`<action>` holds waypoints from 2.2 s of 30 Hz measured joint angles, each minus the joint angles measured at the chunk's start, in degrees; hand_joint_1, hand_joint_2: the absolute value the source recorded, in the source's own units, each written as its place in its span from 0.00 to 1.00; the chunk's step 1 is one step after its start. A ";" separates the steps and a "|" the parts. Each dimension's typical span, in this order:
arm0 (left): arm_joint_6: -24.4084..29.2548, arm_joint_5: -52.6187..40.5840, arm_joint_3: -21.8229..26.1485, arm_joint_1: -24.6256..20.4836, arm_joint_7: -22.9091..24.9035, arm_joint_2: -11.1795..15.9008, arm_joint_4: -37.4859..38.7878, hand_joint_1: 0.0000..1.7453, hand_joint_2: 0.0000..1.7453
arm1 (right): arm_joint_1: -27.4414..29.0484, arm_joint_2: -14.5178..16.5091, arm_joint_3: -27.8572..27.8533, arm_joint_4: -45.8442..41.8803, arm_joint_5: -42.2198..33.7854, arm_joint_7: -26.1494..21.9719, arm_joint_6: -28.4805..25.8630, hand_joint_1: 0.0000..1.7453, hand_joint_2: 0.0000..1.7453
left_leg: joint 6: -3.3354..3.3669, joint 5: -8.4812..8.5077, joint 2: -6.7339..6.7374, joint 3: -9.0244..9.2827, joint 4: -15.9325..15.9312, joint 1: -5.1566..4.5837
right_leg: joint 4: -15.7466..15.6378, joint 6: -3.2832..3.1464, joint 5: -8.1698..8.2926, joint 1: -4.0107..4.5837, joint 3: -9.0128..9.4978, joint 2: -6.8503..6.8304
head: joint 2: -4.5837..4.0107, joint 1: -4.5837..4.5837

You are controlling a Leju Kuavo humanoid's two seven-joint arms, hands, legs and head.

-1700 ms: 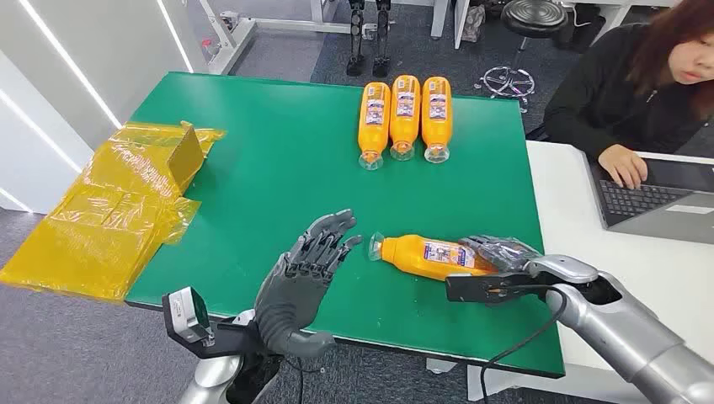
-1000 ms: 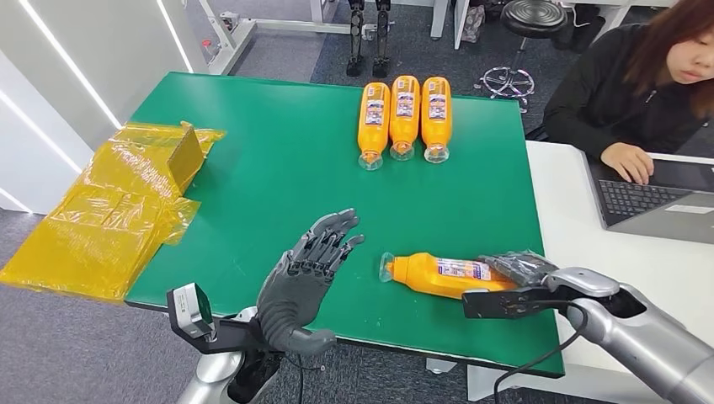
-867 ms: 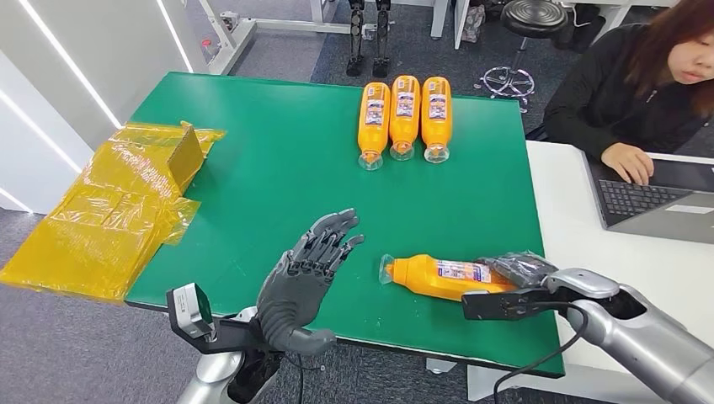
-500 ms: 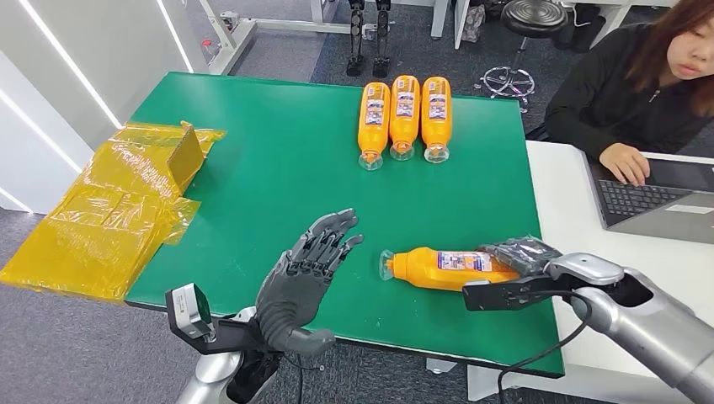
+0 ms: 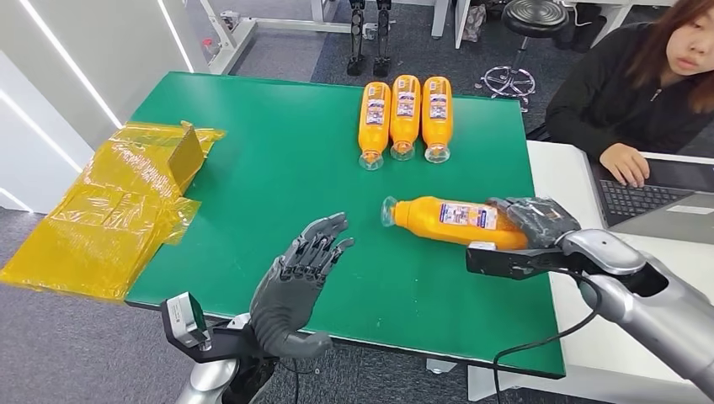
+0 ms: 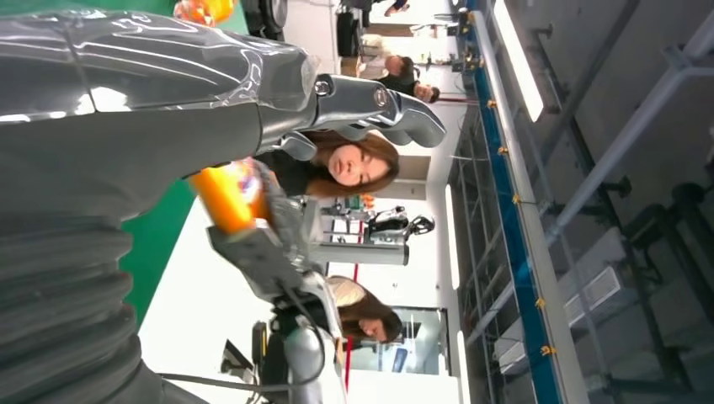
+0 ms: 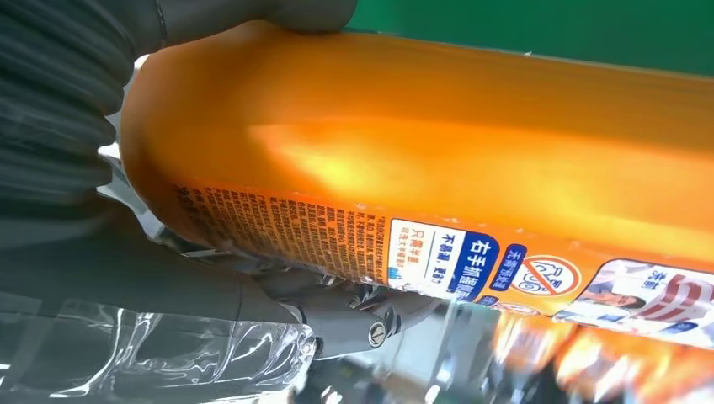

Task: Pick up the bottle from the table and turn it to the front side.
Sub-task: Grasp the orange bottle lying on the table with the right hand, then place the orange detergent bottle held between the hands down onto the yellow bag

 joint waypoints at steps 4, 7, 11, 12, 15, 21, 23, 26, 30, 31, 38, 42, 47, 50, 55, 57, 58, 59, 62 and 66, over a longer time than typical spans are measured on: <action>1.86 -1.77 0.03 1.55 -1.05 0.67 -0.45 0.00 1.00 | 9.71 -4.75 -8.07 -7.26 2.13 1.86 -9.50 1.00 1.00 | 0.02 -0.02 -0.48 -0.04 0.00 0.02 | -0.06 0.12 -0.12 0.02 0.13 -0.43 | 0.00 0.02; 2.65 -2.62 0.03 2.48 -1.57 1.08 -0.74 0.00 1.00 | 23.10 -7.08 -17.71 -14.39 8.74 2.43 -15.74 1.00 1.00 | 0.11 -0.15 -0.70 -0.06 -0.03 0.03 | -0.07 0.13 -0.28 0.03 0.28 -0.66 | 0.00 0.02; 2.61 -2.86 -0.14 2.61 -1.55 1.20 -0.93 0.00 1.00 | 39.84 -5.38 -30.02 -23.06 18.68 2.11 -17.38 1.00 1.00 | 0.13 -0.24 -0.69 -0.02 -0.04 0.00 | -0.07 0.14 -0.37 0.01 0.26 -0.66 | 0.00 -0.01; 2.61 -2.86 -0.22 2.52 -1.50 1.20 -0.95 0.00 1.00 | 43.14 -4.91 -32.37 -24.85 19.59 1.99 -17.46 1.00 1.00 | 0.14 -0.25 -0.68 -0.01 -0.04 0.00 | -0.07 0.16 -0.40 0.00 0.25 -0.66 | 0.00 -0.02; 2.60 -2.85 -0.39 2.14 -1.31 1.19 -0.95 0.00 1.00 | 51.09 -4.22 -38.33 -29.39 20.39 1.85 -17.55 1.00 1.00 | 0.14 -0.25 -0.64 0.00 -0.04 0.00 | -0.07 0.19 -0.44 0.00 0.27 -0.63 | 0.00 -0.02; 3.40 -1.22 -0.73 0.67 0.00 0.83 -0.84 0.00 1.00 | 59.01 -2.12 -45.96 -34.64 21.96 0.78 -18.68 1.00 1.00 | 0.14 -0.25 -0.47 0.11 -0.03 -0.01 | -0.07 0.18 -0.41 -0.01 0.29 -0.42 | 0.00 -0.01; 3.94 -0.13 -0.74 0.41 0.45 0.60 -0.64 0.00 1.00 | 60.77 -0.73 -47.49 -36.04 23.42 0.48 -19.94 1.00 1.00 | 0.14 -0.25 -0.46 0.13 -0.03 -0.01 | -0.07 0.18 -0.41 -0.01 0.30 -0.41 | 0.00 -0.01; 4.53 1.62 -0.75 0.31 0.92 0.34 -0.25 0.00 1.00 | 62.80 1.37 -48.51 -37.56 25.57 0.08 -22.69 1.00 1.00 | 0.14 -0.25 -0.44 0.14 -0.03 -0.01 | -0.07 0.17 -0.41 -0.01 0.29 -0.37 | 0.00 -0.01; 4.86 4.22 -0.79 0.30 1.62 0.06 0.59 0.00 1.00 | 64.52 3.42 -48.35 -38.54 25.13 -1.56 -29.81 1.00 1.00 | 0.13 -0.27 -0.40 0.15 -0.04 -0.01 | -0.07 0.17 -0.42 -0.01 0.29 -0.33 | 0.00 -0.01; 4.86 4.87 -0.84 0.26 1.74 -0.05 0.89 0.00 1.00 | 64.62 3.88 -48.05 -38.59 24.23 -2.20 -31.65 1.00 1.00 | 0.12 -0.27 -0.37 0.15 -0.04 -0.01 | -0.07 0.17 -0.42 -0.01 0.29 -0.30 | 0.00 -0.01; 4.20 6.92 -2.52 -0.05 2.10 -0.59 2.38 0.00 1.00 | 64.60 7.44 -42.24 -38.01 24.00 -3.76 -38.19 1.00 1.00 | 0.12 -0.28 -0.24 0.17 -0.05 -0.01 | -0.07 0.17 -0.41 -0.01 0.30 -0.25 | 0.00 -0.01; 3.69 7.36 -3.87 -0.16 2.48 -0.99 2.41 0.00 1.00 | 63.87 10.66 -37.42 -37.08 27.08 -3.04 -39.25 1.00 1.00 | 0.12 -0.28 -0.20 0.16 -0.05 0.00 | -0.05 0.17 -0.41 0.00 0.30 -0.21 | 0.00 -0.01; 3.00 8.42 -4.95 -0.92 3.55 -1.52 2.40 0.00 1.00 | 59.57 15.74 -31.19 -34.03 27.24 -3.02 -38.10 1.00 1.00 | 0.11 -0.27 -0.07 0.21 -0.06 0.01 | -0.03 0.14 -0.39 0.00 0.30 -0.09 | 0.00 -0.02; 2.55 8.83 -5.15 -1.70 4.32 -2.05 2.37 0.00 1.00 | 57.06 18.68 -28.40 -31.97 26.43 -3.18 -37.74 1.00 1.00 | 0.11 -0.26 -0.07 0.23 -0.06 0.01 | -0.01 0.13 -0.38 0.00 0.32 -0.10 | 0.00 -0.01; 2.50 9.20 -5.39 -3.21 5.23 -2.93 1.85 0.00 1.00 | 54.60 23.57 -24.92 -28.58 25.98 -3.26 -38.09 1.00 1.00 | 0.10 -0.25 -0.07 0.22 -0.06 0.00 | 0.01 0.13 -0.37 0.00 0.34 -0.11 | 0.00 -0.01; 2.52 9.42 -5.40 -3.86 5.35 -3.17 1.76 0.00 1.00 | 53.82 25.44 -23.85 -27.21 25.55 -3.27 -37.94 1.00 1.00 | 0.10 -0.25 -0.07 0.22 -0.06 0.00 | 0.01 0.13 -0.37 0.00 0.34 -0.11 | 0.00 -0.02; 2.52 9.53 -5.40 -4.16 5.39 -3.27 1.76 0.00 1.00 | 53.44 26.32 -23.37 -26.53 25.25 -3.31 -37.86 1.00 1.00 | 0.10 -0.25 -0.07 0.22 -0.06 0.00 | 0.01 0.13 -0.37 0.00 0.34 -0.11 | 0.00 -0.01; 2.52 9.66 -5.40 -4.41 5.41 -3.34 1.76 0.00 1.00 | 53.08 27.11 -22.95 -25.87 24.97 -3.39 -37.76 1.00 1.00 | 0.10 -0.25 -0.07 0.22 -0.06 0.01 | 0.01 0.13 -0.37 0.00 0.33 -0.11 | 0.00 -0.01; 2.51 10.25 -5.40 -4.99 5.54 -3.53 1.76 0.00 1.00 | 52.25 29.30 -21.78 -24.18 24.45 -3.61 -37.33 1.00 1.00 | 0.10 -0.25 -0.08 0.22 -0.06 0.01 | 0.01 0.12 -0.37 0.00 0.33 -0.11 | 0.00 -0.01; 2.55 10.76 -5.40 -5.50 6.32 -3.80 1.84 0.00 1.00 | 51.57 31.80 -19.94 -23.04 24.85 -3.71 -35.84 1.00 1.00 | 0.10 -0.25 -0.08 0.22 -0.06 0.01 | 0.01 0.12 -0.38 0.00 0.32 -0.10 | 0.00 -0.02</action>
